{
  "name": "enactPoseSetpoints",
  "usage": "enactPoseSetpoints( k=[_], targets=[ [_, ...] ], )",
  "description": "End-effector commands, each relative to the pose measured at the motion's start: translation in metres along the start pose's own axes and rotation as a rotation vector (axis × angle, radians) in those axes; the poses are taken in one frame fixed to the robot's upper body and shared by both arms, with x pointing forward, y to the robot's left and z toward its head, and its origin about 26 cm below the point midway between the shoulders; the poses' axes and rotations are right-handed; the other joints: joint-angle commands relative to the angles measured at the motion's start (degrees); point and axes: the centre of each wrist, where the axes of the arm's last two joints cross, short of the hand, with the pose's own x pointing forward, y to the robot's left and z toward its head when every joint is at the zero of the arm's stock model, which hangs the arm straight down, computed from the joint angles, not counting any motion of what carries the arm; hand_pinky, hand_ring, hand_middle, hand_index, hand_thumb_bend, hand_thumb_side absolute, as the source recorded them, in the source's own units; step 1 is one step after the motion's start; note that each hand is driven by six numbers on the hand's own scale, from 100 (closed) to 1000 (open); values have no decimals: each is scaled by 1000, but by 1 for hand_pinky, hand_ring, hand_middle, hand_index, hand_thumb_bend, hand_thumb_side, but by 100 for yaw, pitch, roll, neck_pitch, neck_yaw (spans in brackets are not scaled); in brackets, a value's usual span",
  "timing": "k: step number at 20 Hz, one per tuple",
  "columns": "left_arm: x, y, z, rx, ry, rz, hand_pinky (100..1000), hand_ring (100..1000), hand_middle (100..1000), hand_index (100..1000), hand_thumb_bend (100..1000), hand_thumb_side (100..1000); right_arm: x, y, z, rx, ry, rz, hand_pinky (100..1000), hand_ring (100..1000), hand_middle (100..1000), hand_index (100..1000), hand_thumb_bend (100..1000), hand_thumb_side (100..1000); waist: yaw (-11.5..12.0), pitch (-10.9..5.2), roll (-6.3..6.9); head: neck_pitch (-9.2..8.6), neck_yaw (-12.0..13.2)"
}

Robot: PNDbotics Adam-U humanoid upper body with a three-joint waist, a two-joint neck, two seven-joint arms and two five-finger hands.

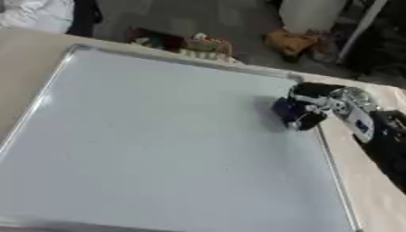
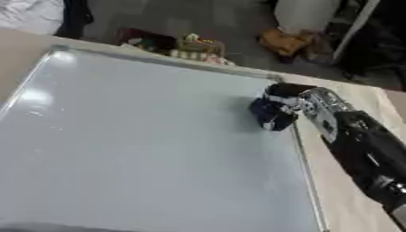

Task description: Wipe the whiteboard clean with a brush.

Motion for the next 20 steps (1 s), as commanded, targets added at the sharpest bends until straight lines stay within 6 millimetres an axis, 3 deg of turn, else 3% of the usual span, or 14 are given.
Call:
enactPoseSetpoints(
  k=[1, 12, 20],
  targets=[
    [6, -1, -4, -6, -23, 4, 439, 477, 418, 614, 100, 956, 10, -6, 0, 16, -51, 22, 592, 524, 218, 346, 100, 257, 13, -97, 43, -6, -35],
    [6, -1, -4, -6, -17, 12, 440, 478, 419, 614, 100, 954, 45, -23, 2, -8, -158, 42, 570, 506, 211, 355, 100, 243, -9, -160, 50, 164, -119],
    [5, -1, -3, -7, -15, 15, 440, 478, 419, 614, 100, 952, 76, -36, 3, -39, -251, 89, 548, 489, 206, 358, 100, 227, -14, -183, 83, 164, -148]
  ],
)
